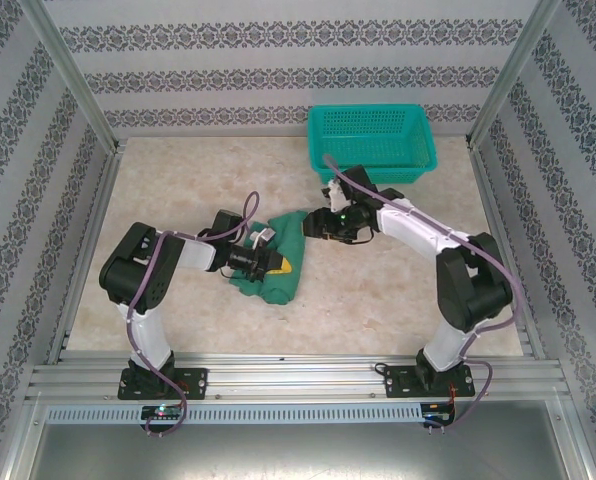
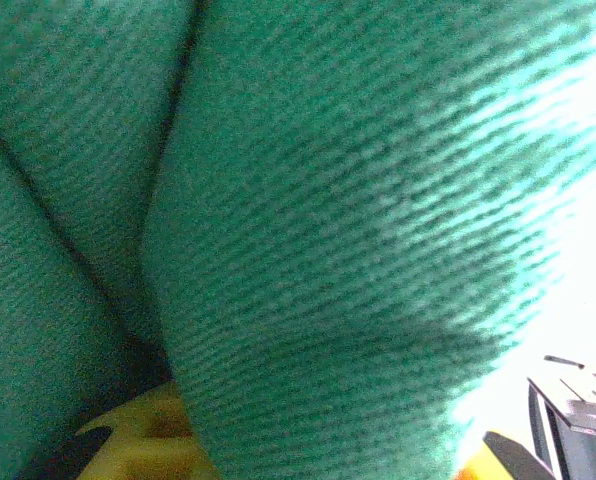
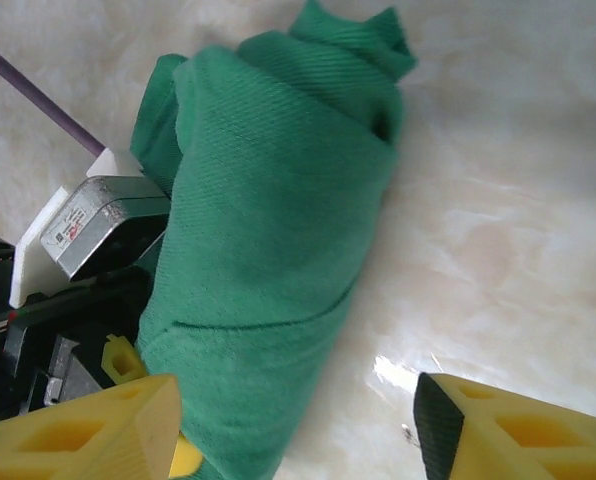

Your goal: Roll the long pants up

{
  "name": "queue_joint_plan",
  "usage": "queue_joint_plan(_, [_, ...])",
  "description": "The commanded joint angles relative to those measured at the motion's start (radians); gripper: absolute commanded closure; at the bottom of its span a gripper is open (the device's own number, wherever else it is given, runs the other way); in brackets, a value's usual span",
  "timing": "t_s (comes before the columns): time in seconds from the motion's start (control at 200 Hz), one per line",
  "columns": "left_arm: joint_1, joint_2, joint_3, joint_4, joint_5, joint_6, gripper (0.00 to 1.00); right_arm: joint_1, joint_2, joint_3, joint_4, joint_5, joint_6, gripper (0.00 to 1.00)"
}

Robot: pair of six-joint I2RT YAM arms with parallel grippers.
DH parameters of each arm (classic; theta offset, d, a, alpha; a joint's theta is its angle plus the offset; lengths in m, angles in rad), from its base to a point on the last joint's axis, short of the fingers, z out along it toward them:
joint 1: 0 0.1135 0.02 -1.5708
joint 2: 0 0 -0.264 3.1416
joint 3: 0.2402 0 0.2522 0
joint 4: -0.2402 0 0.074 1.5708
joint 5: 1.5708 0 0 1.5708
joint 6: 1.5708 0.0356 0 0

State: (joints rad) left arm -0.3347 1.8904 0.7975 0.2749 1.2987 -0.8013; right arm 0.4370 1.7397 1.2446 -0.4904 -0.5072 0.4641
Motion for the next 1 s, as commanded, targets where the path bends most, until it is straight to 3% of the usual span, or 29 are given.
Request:
queue_joint_plan(0.0, [0.009,0.048,-0.037,-0.020,-0.019,-0.006,1.00,0.012,0.061,0.046,-0.019,-0.040,-0.024,0.35])
queue_joint_plan(0.05, [0.008,0.045,-0.044,-0.002,-0.027,-0.013,1.00,0.013,0.061,0.033,0.014,-0.034,-0.011,0.38])
queue_joint_plan(0.09, [0.006,0.039,-0.051,0.020,-0.033,-0.020,1.00,0.009,0.051,0.009,0.063,-0.058,0.000,0.47])
queue_joint_plan(0.115, [0.005,0.036,-0.057,0.029,-0.037,-0.021,1.00,0.007,0.048,0.002,0.084,-0.070,0.012,0.62])
queue_joint_plan(0.15, [0.005,0.035,-0.064,0.041,-0.044,-0.024,1.00,0.001,0.046,-0.002,0.099,-0.077,0.029,0.97])
queue_joint_plan(0.16, [0.004,0.036,-0.066,0.043,-0.045,-0.023,1.00,0.000,0.045,-0.003,0.103,-0.078,0.032,1.00])
queue_joint_plan(0.744, [0.001,0.158,-0.139,0.148,-0.118,0.012,1.00,0.045,0.066,0.035,0.174,-0.185,0.059,1.00])
queue_joint_plan(0.849, [0.008,0.168,-0.132,0.142,-0.117,0.021,1.00,0.062,0.159,0.045,0.184,-0.209,0.085,1.00])
queue_joint_plan(0.994, [0.015,0.180,-0.137,0.155,-0.117,0.020,1.00,0.107,0.416,0.156,0.084,-0.202,0.109,1.00])
